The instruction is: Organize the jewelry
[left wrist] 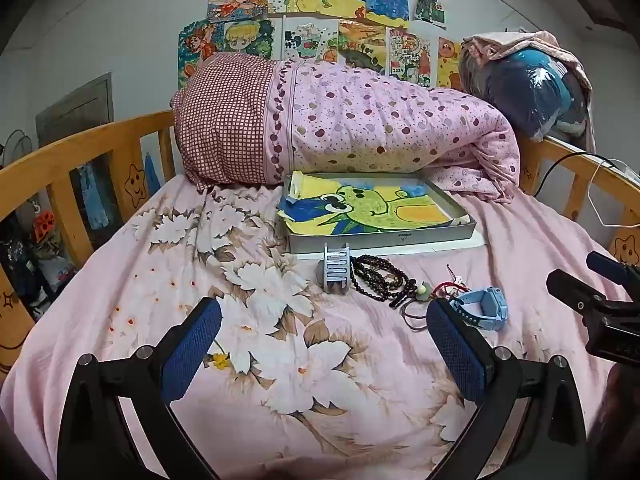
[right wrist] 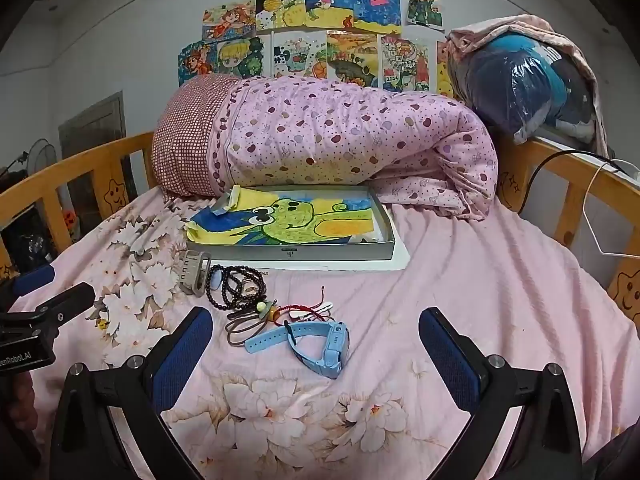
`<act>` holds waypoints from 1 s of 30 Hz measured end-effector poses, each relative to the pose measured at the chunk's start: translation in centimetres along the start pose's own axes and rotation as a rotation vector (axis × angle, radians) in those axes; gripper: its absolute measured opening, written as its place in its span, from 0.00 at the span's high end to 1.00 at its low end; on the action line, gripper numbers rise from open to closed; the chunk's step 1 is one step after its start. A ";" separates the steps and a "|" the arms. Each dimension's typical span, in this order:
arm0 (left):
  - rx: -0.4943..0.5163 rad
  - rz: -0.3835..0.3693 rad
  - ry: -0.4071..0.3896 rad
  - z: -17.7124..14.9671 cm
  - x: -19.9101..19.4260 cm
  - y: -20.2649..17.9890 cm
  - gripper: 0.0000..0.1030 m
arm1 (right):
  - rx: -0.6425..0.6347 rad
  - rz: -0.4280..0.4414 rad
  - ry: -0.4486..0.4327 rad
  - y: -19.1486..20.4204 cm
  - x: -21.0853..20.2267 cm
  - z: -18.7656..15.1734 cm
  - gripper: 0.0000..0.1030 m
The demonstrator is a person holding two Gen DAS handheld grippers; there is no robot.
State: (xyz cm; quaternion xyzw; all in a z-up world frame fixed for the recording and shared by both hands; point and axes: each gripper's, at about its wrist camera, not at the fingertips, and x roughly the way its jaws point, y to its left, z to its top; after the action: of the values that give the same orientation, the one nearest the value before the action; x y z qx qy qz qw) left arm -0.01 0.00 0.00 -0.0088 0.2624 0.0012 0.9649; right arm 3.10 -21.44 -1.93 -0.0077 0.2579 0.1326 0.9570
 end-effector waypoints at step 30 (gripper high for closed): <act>-0.004 -0.007 0.002 0.0 -0.1 0.0 0.02 | 0.010 0.011 0.009 -0.2 0.2 -0.1 0.00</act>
State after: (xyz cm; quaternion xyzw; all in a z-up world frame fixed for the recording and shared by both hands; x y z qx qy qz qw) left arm -0.04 0.01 0.04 -0.0115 0.2634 -0.0019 0.9646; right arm 3.26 -21.56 -2.17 -0.0019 0.2630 0.1365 0.9551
